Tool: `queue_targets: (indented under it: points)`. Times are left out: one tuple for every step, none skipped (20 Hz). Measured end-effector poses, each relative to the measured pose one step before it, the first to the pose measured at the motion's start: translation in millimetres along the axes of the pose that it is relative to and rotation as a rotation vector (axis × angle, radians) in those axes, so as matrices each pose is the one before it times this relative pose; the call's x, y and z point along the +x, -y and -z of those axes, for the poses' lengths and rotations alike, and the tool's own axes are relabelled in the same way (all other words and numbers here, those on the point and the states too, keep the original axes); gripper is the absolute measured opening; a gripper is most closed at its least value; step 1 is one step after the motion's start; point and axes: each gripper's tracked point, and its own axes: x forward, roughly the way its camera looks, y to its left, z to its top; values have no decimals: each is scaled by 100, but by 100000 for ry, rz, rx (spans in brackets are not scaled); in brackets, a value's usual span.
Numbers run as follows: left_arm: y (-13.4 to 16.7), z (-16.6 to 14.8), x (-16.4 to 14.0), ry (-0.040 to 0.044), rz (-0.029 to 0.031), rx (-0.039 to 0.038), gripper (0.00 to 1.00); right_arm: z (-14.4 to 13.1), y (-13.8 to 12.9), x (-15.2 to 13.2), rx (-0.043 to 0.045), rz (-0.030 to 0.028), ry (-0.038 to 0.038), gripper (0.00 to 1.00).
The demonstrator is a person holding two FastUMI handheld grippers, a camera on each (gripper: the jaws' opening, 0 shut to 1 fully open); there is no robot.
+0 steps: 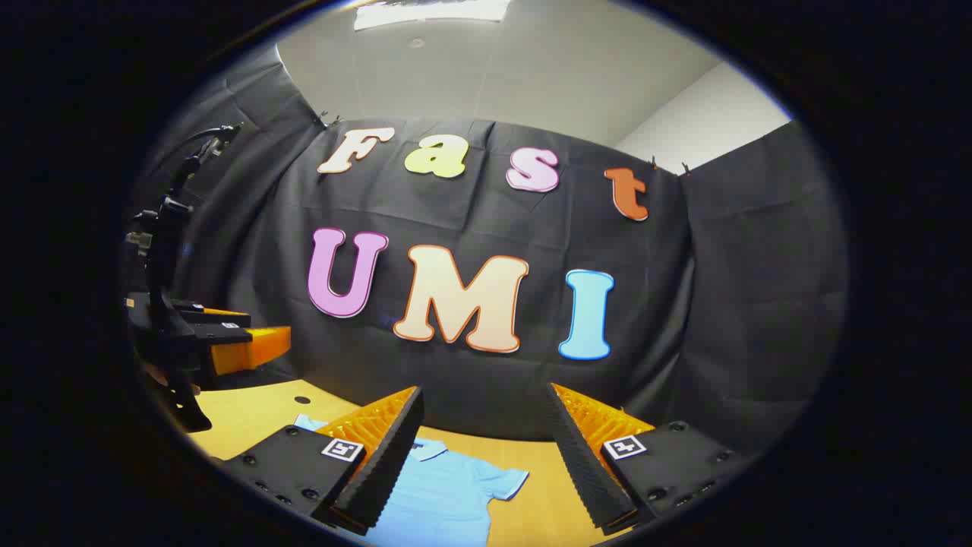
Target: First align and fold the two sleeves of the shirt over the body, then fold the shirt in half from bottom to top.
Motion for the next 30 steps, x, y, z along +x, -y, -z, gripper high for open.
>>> queue_targets:
  points:
    - [-799, -165, 1, 1109, -1269, 675, 95, 272, -95, 392, 919, 1026, -1137, 98]
    - [-398, -170, 158, 516, -259, 470, 95, 638, -50, 426, 1416, 1037, -2521, 100]
    - [-74, -23, 149, 329, 743, 773, 95, 642, -209, 454, 2028, 271, -1561, 99]
    - [-206, 229, 181, -74, -155, 1330, 95, 328, -74, 404, 1295, 630, -1200, 100]
    - [-165, -37, 154, 682, 101, 1046, 95, 195, 220, 292, 489, 944, -715, 98]
    - [-40, 48, 202, 329, 211, 630, 95, 38, 335, 303, 333, 1132, -494, 99]
    - [5, 114, 163, -114, 383, 181, 95, 221, 256, 343, 674, 848, -443, 99]
    - [42, 321, 42, -306, 273, -17, 95, -7, 247, 260, 791, 971, -276, 99]
    - [-48, 75, -10, -271, -132, 47, 95, 37, 259, 69, 573, 1089, -123, 99]
    - [-106, 64, 32, 88, -96, 23, 95, -76, 176, 176, 549, 493, -155, 98]
    - [45, -72, 8, 197, 129, 8, 95, 27, 25, 56, 237, 429, -114, 99]
    - [46, 37, -36, 153, -29, 115, 95, 43, 135, 179, 37, 278, -30, 99]
    - [30, -91, -29, 147, 150, 187, 95, -121, 112, -46, 8, 172, 356, 99]
    - [-26, 57, 6, 228, 83, 300, 96, -170, 13, 34, -77, 224, 377, 99]
    - [-47, -23, -46, 292, -188, 139, 95, 19, -58, 117, 31, -78, 136, 99]
    - [-29, -2, -35, 67, 96, -77, 95, 61, -250, 44, 61, -566, -274, 99]
    - [-79, 6, -57, 72, 74, -210, 95, 135, -138, 60, 91, -309, -149, 98]
    - [-129, -10, -17, 165, 67, -86, 95, 71, -121, 76, 108, -199, -180, 98]
    - [-160, -37, -41, 446, 117, -60, 95, 156, -253, 198, -9, -384, -257, 98]
    - [-114, 42, 96, 188, 160, 7, 95, 213, -165, 191, -56, -327, -513, 98]
    - [128, 21, -17, -42, -87, 180, 95, 413, -241, 374, -145, -1057, -755, 98]
    - [-129, 31, 26, -79, -196, 48, 95, 295, -274, 466, -115, -746, -1077, 98]
    - [-125, 46, -24, -53, -131, -55, 95, 344, 99, 498, -208, -131, -568, 98]
    - [-75, -29, 27, -66, -140, -162, 95, 142, 323, 655, -942, 943, -297, 98]
    - [-72, 35, 30, -195, -179, -78, 95, 178, 510, 884, -1596, 1613, 98, 98]
    - [-166, 21, 134, 62, -238, 54, 95, 237, 615, 1052, -2230, 2048, 208, 98]
    - [-682, 533, 463, -116, -263, 131, 95, 539, 489, 1093, -2128, 1829, -128, 98]
    - [-873, -107, 375, 97, -31, 198, 95, 564, 355, 1091, -1541, 1262, -803, 98]
    - [-376, -104, 307, -93, 25, 375, 94, 773, 229, 1155, -1073, 1188, -902, 98]
    - [-159, 23, 151, 91, -32, 331, 95, 781, 261, 1222, -664, 1379, -1286, 99]
